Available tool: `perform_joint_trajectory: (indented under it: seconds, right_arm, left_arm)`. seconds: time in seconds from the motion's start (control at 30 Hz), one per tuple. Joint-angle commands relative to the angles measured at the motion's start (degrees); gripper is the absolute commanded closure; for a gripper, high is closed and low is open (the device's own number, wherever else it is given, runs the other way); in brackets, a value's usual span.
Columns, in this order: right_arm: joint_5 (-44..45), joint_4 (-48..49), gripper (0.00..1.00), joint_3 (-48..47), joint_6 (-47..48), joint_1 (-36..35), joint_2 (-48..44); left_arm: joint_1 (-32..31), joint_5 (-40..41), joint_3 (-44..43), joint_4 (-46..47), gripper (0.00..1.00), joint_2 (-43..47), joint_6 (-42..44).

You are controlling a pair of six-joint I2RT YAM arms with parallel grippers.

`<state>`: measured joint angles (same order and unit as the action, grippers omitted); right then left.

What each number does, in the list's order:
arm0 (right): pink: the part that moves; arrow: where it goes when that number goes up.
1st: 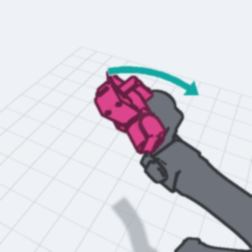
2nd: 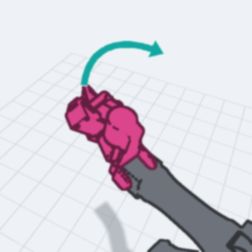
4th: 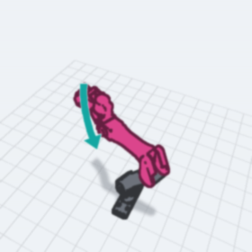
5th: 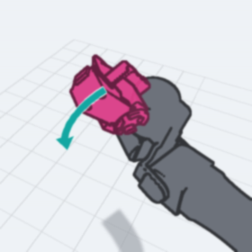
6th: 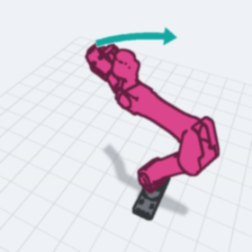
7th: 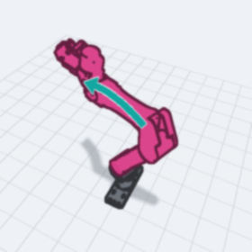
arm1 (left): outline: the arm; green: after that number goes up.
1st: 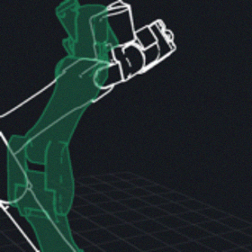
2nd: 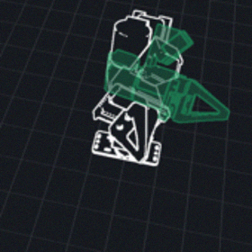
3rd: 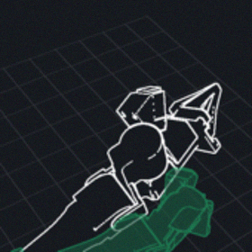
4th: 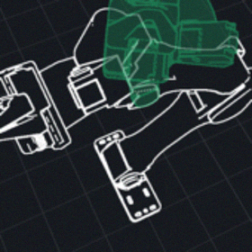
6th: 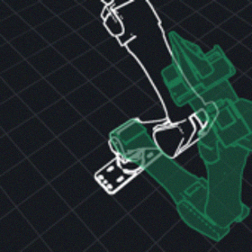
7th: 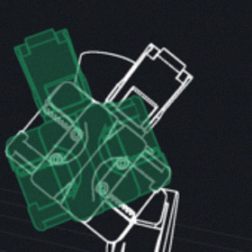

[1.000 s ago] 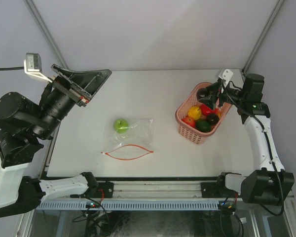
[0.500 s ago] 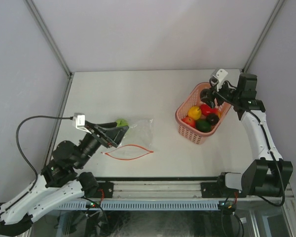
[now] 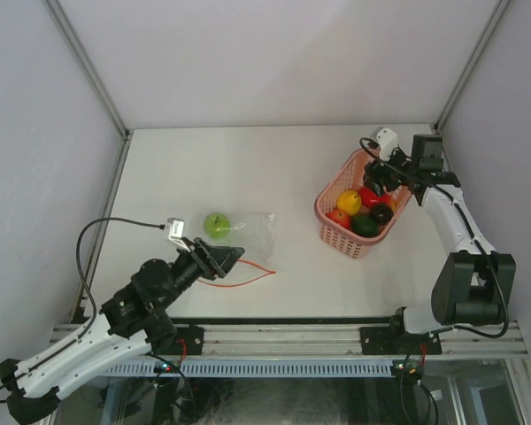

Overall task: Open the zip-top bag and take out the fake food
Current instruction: Place the fake fruit in the bin.

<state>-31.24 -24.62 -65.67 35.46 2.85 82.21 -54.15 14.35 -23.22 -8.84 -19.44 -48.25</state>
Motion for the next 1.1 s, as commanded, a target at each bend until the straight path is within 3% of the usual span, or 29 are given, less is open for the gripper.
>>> perform_joint_trajectory:
  seconds: [0.0,0.17,0.33,0.4,0.5,0.57,0.9,1.07]
  right_arm:
    - [4.2,1.9,0.56,-0.2,0.7,-0.5,0.5]
    - [5.4,2.1,0.55,-0.2,0.7,-0.5,1.0]
    - [7.1,2.3,0.47,-0.2,0.9,-1.2,1.9]
    - [8.5,2.8,0.36,-0.2,0.8,-1.5,1.9]
    - [9.8,3.2,0.09,-0.1,0.9,-1.7,1.3]
    - [10.0,3.3,0.01,-0.1,0.6,-1.7,0.9]
    - [3.3,4.5,0.00,0.7,-1.5,-1.5,-4.9]
    - [-6.4,7.6,0.00,2.7,-5.5,-2.3,-11.5]
  left_arm:
    - [-0.2,-0.4,1.9,0.8,0.39,-0.4,-3.0]
    - [-0.2,-1.3,2.9,-2.6,0.57,-0.3,-4.2]
    - [-0.2,-1.6,7.2,-1.1,0.60,2.6,-7.8]
    - [-0.2,-1.2,8.5,-0.5,0.60,3.7,-8.5]
    - [-0.1,-0.8,8.9,-0.6,0.61,4.4,-8.7]
    - [-0.2,-0.8,8.8,-0.6,0.61,4.3,-8.6]
    - [-0.2,-1.2,9.8,0.1,0.62,3.2,-10.0]
    - [-0.2,-0.5,10.1,-0.4,0.75,3.2,-10.9]
